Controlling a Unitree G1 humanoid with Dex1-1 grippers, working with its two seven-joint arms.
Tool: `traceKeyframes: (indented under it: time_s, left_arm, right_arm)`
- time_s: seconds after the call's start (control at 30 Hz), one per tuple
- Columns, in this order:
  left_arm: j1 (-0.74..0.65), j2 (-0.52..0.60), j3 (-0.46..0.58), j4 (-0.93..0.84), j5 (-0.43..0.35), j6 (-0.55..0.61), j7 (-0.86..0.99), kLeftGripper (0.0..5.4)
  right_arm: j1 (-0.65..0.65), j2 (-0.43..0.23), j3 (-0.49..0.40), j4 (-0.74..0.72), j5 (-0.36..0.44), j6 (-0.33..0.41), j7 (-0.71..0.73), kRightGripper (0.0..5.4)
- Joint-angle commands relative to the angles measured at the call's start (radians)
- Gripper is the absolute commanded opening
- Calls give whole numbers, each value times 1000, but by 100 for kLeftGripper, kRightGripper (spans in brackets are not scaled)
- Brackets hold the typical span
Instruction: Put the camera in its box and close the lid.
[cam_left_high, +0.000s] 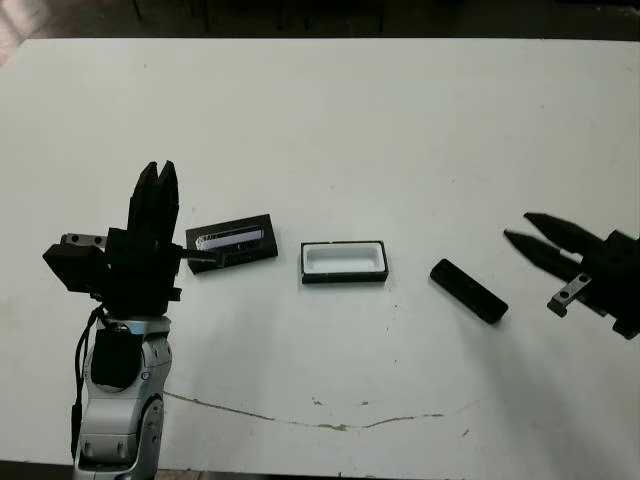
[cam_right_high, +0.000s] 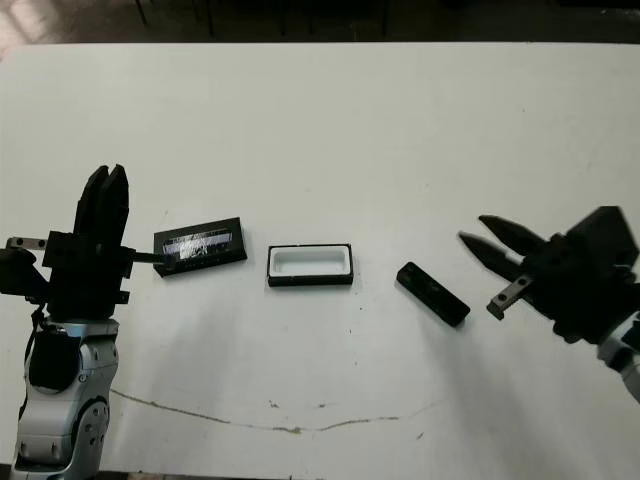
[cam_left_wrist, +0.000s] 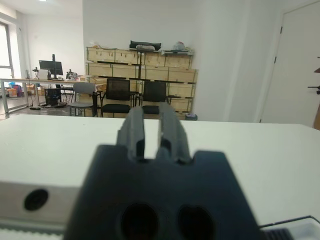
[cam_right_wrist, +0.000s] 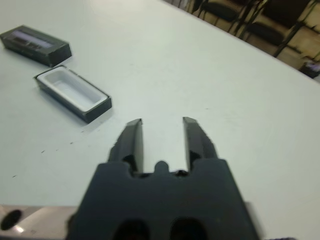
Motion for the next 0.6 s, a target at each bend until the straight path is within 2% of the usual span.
traceKeyframes:
  time_s: [0.03, 0.3, 0.5, 0.6]
  left_arm:
    - [14, 7, 6, 7, 0, 14, -1, 0]
    - [14, 9, 8, 7, 1, 17, 0, 0]
    - [15, 6, 7, 3, 1, 20, 0, 0]
    - [16, 6, 7, 0, 1, 18, 1, 0]
  right_arm:
    - [3, -25, 25, 35, 3, -3, 39, 185]
    - [16, -39, 71, 43, -32, -9, 46, 362]
    - [12, -31, 104, 121, -53, -40, 66, 494]
    - [17, -24, 112, 136, -45, -31, 71, 539]
